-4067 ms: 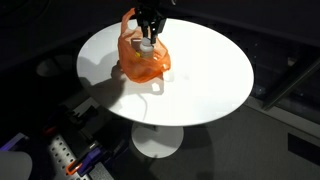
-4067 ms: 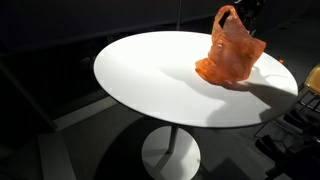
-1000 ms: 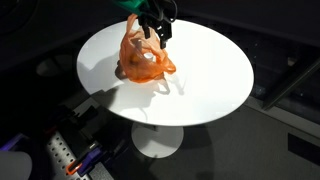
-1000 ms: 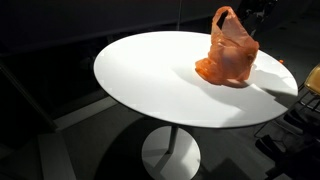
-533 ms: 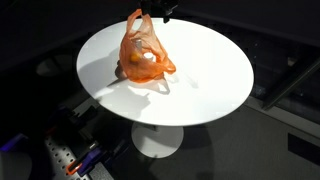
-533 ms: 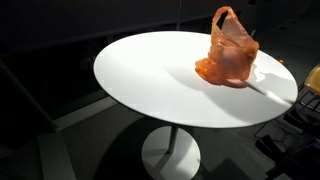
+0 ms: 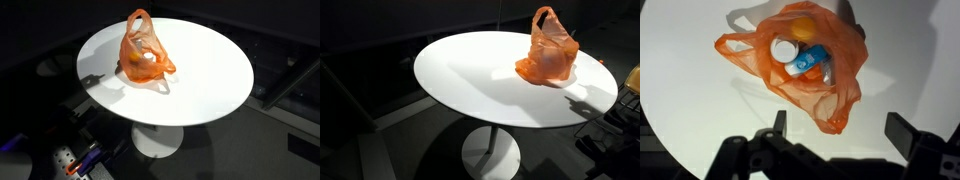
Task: Put the white container in the orange plastic bag.
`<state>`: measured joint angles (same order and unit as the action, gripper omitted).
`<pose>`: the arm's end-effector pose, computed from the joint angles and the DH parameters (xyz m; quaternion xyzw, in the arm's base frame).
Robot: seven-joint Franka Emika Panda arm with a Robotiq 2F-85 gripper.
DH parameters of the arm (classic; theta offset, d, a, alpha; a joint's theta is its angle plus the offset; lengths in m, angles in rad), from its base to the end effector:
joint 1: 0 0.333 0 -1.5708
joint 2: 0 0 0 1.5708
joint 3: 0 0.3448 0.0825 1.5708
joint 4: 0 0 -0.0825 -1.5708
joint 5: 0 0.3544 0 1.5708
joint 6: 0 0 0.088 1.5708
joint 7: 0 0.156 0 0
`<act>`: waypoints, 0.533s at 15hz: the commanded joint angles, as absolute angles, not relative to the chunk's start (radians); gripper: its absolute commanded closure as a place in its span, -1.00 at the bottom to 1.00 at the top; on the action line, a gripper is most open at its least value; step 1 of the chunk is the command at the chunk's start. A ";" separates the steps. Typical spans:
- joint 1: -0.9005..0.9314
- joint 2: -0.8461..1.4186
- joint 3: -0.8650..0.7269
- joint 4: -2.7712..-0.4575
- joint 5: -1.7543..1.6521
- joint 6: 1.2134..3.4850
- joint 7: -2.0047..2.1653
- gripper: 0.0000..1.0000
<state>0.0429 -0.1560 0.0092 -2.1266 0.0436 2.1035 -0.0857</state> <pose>0.4935 0.0298 0.4816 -0.9959 -0.0589 -0.0667 0.0176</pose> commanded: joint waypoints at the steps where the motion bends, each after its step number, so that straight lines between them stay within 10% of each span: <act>1: 0.064 -0.201 0.038 -2.106 0.047 1.995 -0.080 -1.00; 8: 0.094 -0.262 0.076 -2.098 0.034 1.883 -0.106 -1.00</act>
